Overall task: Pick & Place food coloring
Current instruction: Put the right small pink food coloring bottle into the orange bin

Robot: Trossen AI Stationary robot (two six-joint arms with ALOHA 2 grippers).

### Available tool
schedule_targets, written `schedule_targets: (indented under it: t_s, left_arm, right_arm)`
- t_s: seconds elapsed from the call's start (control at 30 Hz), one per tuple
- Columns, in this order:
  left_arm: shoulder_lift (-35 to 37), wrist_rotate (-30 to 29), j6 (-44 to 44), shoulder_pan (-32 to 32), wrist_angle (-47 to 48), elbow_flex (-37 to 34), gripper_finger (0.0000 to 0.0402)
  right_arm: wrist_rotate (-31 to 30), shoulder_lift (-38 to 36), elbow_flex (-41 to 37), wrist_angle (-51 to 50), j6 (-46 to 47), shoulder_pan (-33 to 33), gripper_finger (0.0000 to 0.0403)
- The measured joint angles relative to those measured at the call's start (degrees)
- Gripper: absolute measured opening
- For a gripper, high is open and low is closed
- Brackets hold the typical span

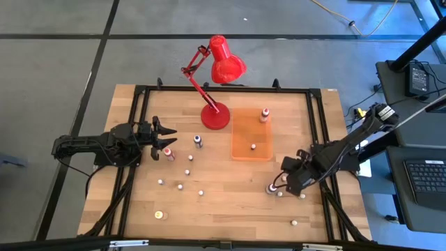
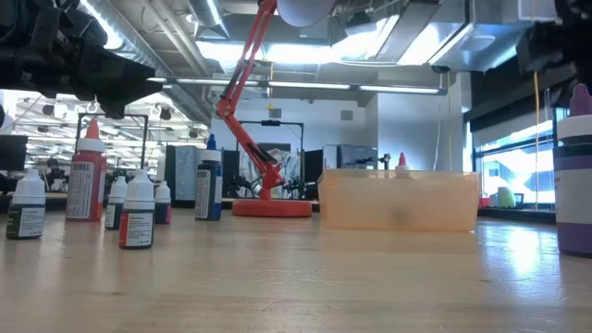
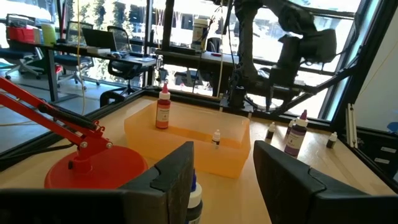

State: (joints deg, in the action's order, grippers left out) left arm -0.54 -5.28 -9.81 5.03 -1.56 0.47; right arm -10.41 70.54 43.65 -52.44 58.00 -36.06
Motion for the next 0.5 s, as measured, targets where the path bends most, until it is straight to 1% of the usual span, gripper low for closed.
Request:
schedule_targets:
  t_s: [0.3,0.5]
  left_arm:
    - [0.0,-0.2,0.0,0.0,0.0,0.0,0.0162]
    - [0.0,-0.2,0.0,0.0,0.0,0.0,0.0164]
  right_arm:
    - [0.0,0.0,-4.3,5.8,-4.4,0.0,0.0157]
    - [0.0,0.0,-4.7,8.0,-4.6,0.0,0.0157]
